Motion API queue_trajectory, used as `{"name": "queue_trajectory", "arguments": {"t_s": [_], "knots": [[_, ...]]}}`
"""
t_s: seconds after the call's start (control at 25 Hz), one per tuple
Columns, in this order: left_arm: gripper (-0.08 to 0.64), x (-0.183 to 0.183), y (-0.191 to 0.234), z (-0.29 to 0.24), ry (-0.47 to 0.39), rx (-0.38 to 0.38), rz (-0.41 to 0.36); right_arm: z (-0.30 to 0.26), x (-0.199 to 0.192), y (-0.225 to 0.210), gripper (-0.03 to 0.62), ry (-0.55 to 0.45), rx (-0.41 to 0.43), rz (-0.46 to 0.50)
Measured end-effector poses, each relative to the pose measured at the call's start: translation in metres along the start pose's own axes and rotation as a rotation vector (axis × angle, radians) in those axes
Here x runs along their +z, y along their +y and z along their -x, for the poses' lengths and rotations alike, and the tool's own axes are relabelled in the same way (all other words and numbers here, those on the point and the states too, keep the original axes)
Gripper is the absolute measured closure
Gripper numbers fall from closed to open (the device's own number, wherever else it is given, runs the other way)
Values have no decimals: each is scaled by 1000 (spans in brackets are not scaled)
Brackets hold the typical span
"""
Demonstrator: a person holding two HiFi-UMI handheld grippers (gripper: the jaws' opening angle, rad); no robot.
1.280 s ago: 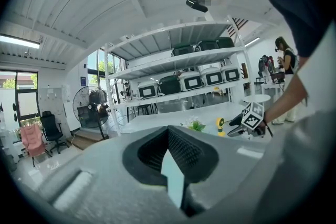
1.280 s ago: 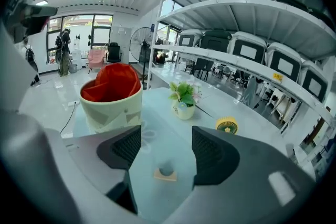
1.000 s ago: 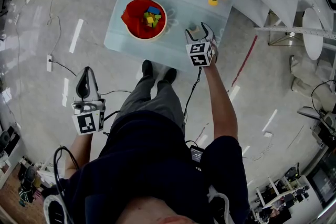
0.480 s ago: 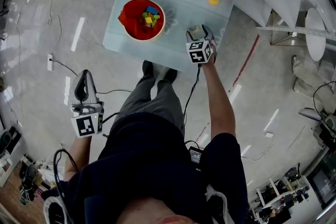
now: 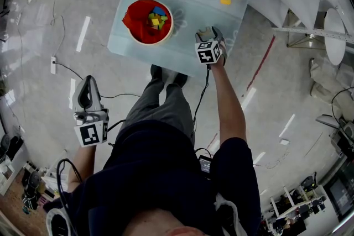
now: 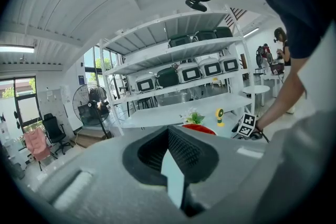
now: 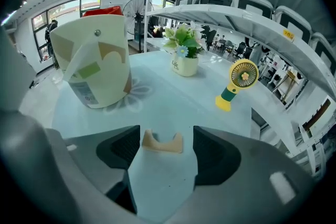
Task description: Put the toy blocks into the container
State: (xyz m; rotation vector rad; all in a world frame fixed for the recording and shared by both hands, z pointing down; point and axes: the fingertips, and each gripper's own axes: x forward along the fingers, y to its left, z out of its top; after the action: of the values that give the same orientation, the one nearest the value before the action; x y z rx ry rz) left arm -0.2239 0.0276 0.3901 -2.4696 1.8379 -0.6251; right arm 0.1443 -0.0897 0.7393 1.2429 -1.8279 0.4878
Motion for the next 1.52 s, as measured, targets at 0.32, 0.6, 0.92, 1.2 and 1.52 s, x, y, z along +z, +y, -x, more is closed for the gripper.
{"name": "queue_trajectory", "arguments": {"t_s": [0.32,0.6,0.92,1.2,1.52], "knots": [[558,-1,0,-2,11,4,-1,-11,-9,1,275,27,7,-22],[558,-5,0,-2,25,9,-1,-21,-15,4,276,47,15,-47],[558,-3,-1,-2,24,18,9,-26,-21,4,289,60,17,-77],[558,-6,-2,-1,29,16,11,-27,-21,6,301,54,18,-87],[558,-8,-2,3,32,12,0,-26,-20,4,303,56,23,-112]]}}
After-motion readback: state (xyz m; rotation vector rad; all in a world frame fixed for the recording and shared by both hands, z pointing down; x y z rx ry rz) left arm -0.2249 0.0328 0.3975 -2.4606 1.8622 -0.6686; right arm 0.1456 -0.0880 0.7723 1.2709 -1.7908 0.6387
